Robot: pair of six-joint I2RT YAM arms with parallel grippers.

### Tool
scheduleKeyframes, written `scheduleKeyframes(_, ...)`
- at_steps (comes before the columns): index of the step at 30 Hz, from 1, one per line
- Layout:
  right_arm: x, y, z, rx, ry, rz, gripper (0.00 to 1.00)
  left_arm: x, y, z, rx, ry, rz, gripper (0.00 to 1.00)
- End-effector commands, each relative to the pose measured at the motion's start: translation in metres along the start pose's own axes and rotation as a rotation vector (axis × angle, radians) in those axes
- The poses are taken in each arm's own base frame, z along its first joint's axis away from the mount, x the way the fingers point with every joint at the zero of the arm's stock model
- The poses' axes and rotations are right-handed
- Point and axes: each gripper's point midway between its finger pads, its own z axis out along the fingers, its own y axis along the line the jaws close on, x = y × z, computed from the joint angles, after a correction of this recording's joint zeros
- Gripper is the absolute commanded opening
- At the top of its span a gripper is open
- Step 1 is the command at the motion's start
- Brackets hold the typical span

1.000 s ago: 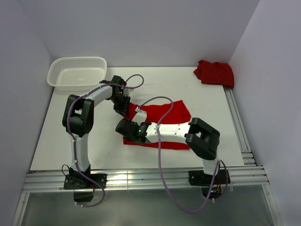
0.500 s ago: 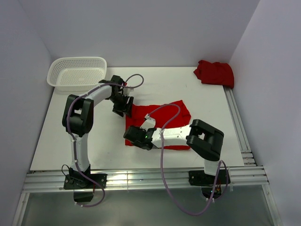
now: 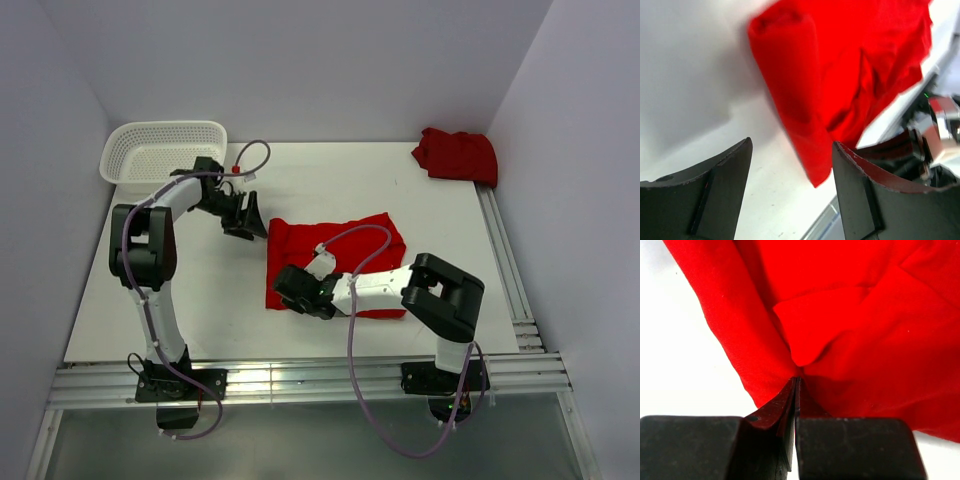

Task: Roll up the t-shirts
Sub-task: Roll the tshirt

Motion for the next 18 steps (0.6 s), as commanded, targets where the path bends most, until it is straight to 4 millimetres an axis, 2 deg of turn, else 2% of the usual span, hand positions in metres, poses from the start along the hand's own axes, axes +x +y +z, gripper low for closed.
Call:
scheduleKeyframes(1, 0.009, -0.02, 0.004, 0.027, 0.053, -0.006, 0.04, 0.015, -0.018, 0.013, 0.17, 0.017, 0.035, 0.7)
scheduleKeyframes(7, 0.009, -0.027, 0.005, 0.003, 0.083, 0.024, 0.02, 0.018, -0.006, 0.038, 0.227, 0.007, -0.045, 0.66)
scheduleKeyframes(12, 0.009, -0.025, 0.004, -0.018, 0.091, 0.035, 0.02, 0.007, -0.005, 0.044, 0.216, -0.025, -0.096, 0.61)
scheduleKeyframes(15, 0.009, -0.025, 0.006, -0.021, 0.096, 0.031, 0.02, -0.001, -0.01, 0.048, 0.193, -0.031, -0.093, 0.55)
scheduleKeyframes(17, 0.009, -0.024, 0.006, -0.021, 0.097, 0.03, 0.02, -0.001, -0.008, 0.052, 0.146, -0.022, -0.099, 0.47)
scheduleKeyframes(18, 0.009, -0.025, 0.007, -0.021, 0.097, 0.031, 0.01, -0.001, -0.012, 0.055, 0.129, -0.008, -0.093, 0.36)
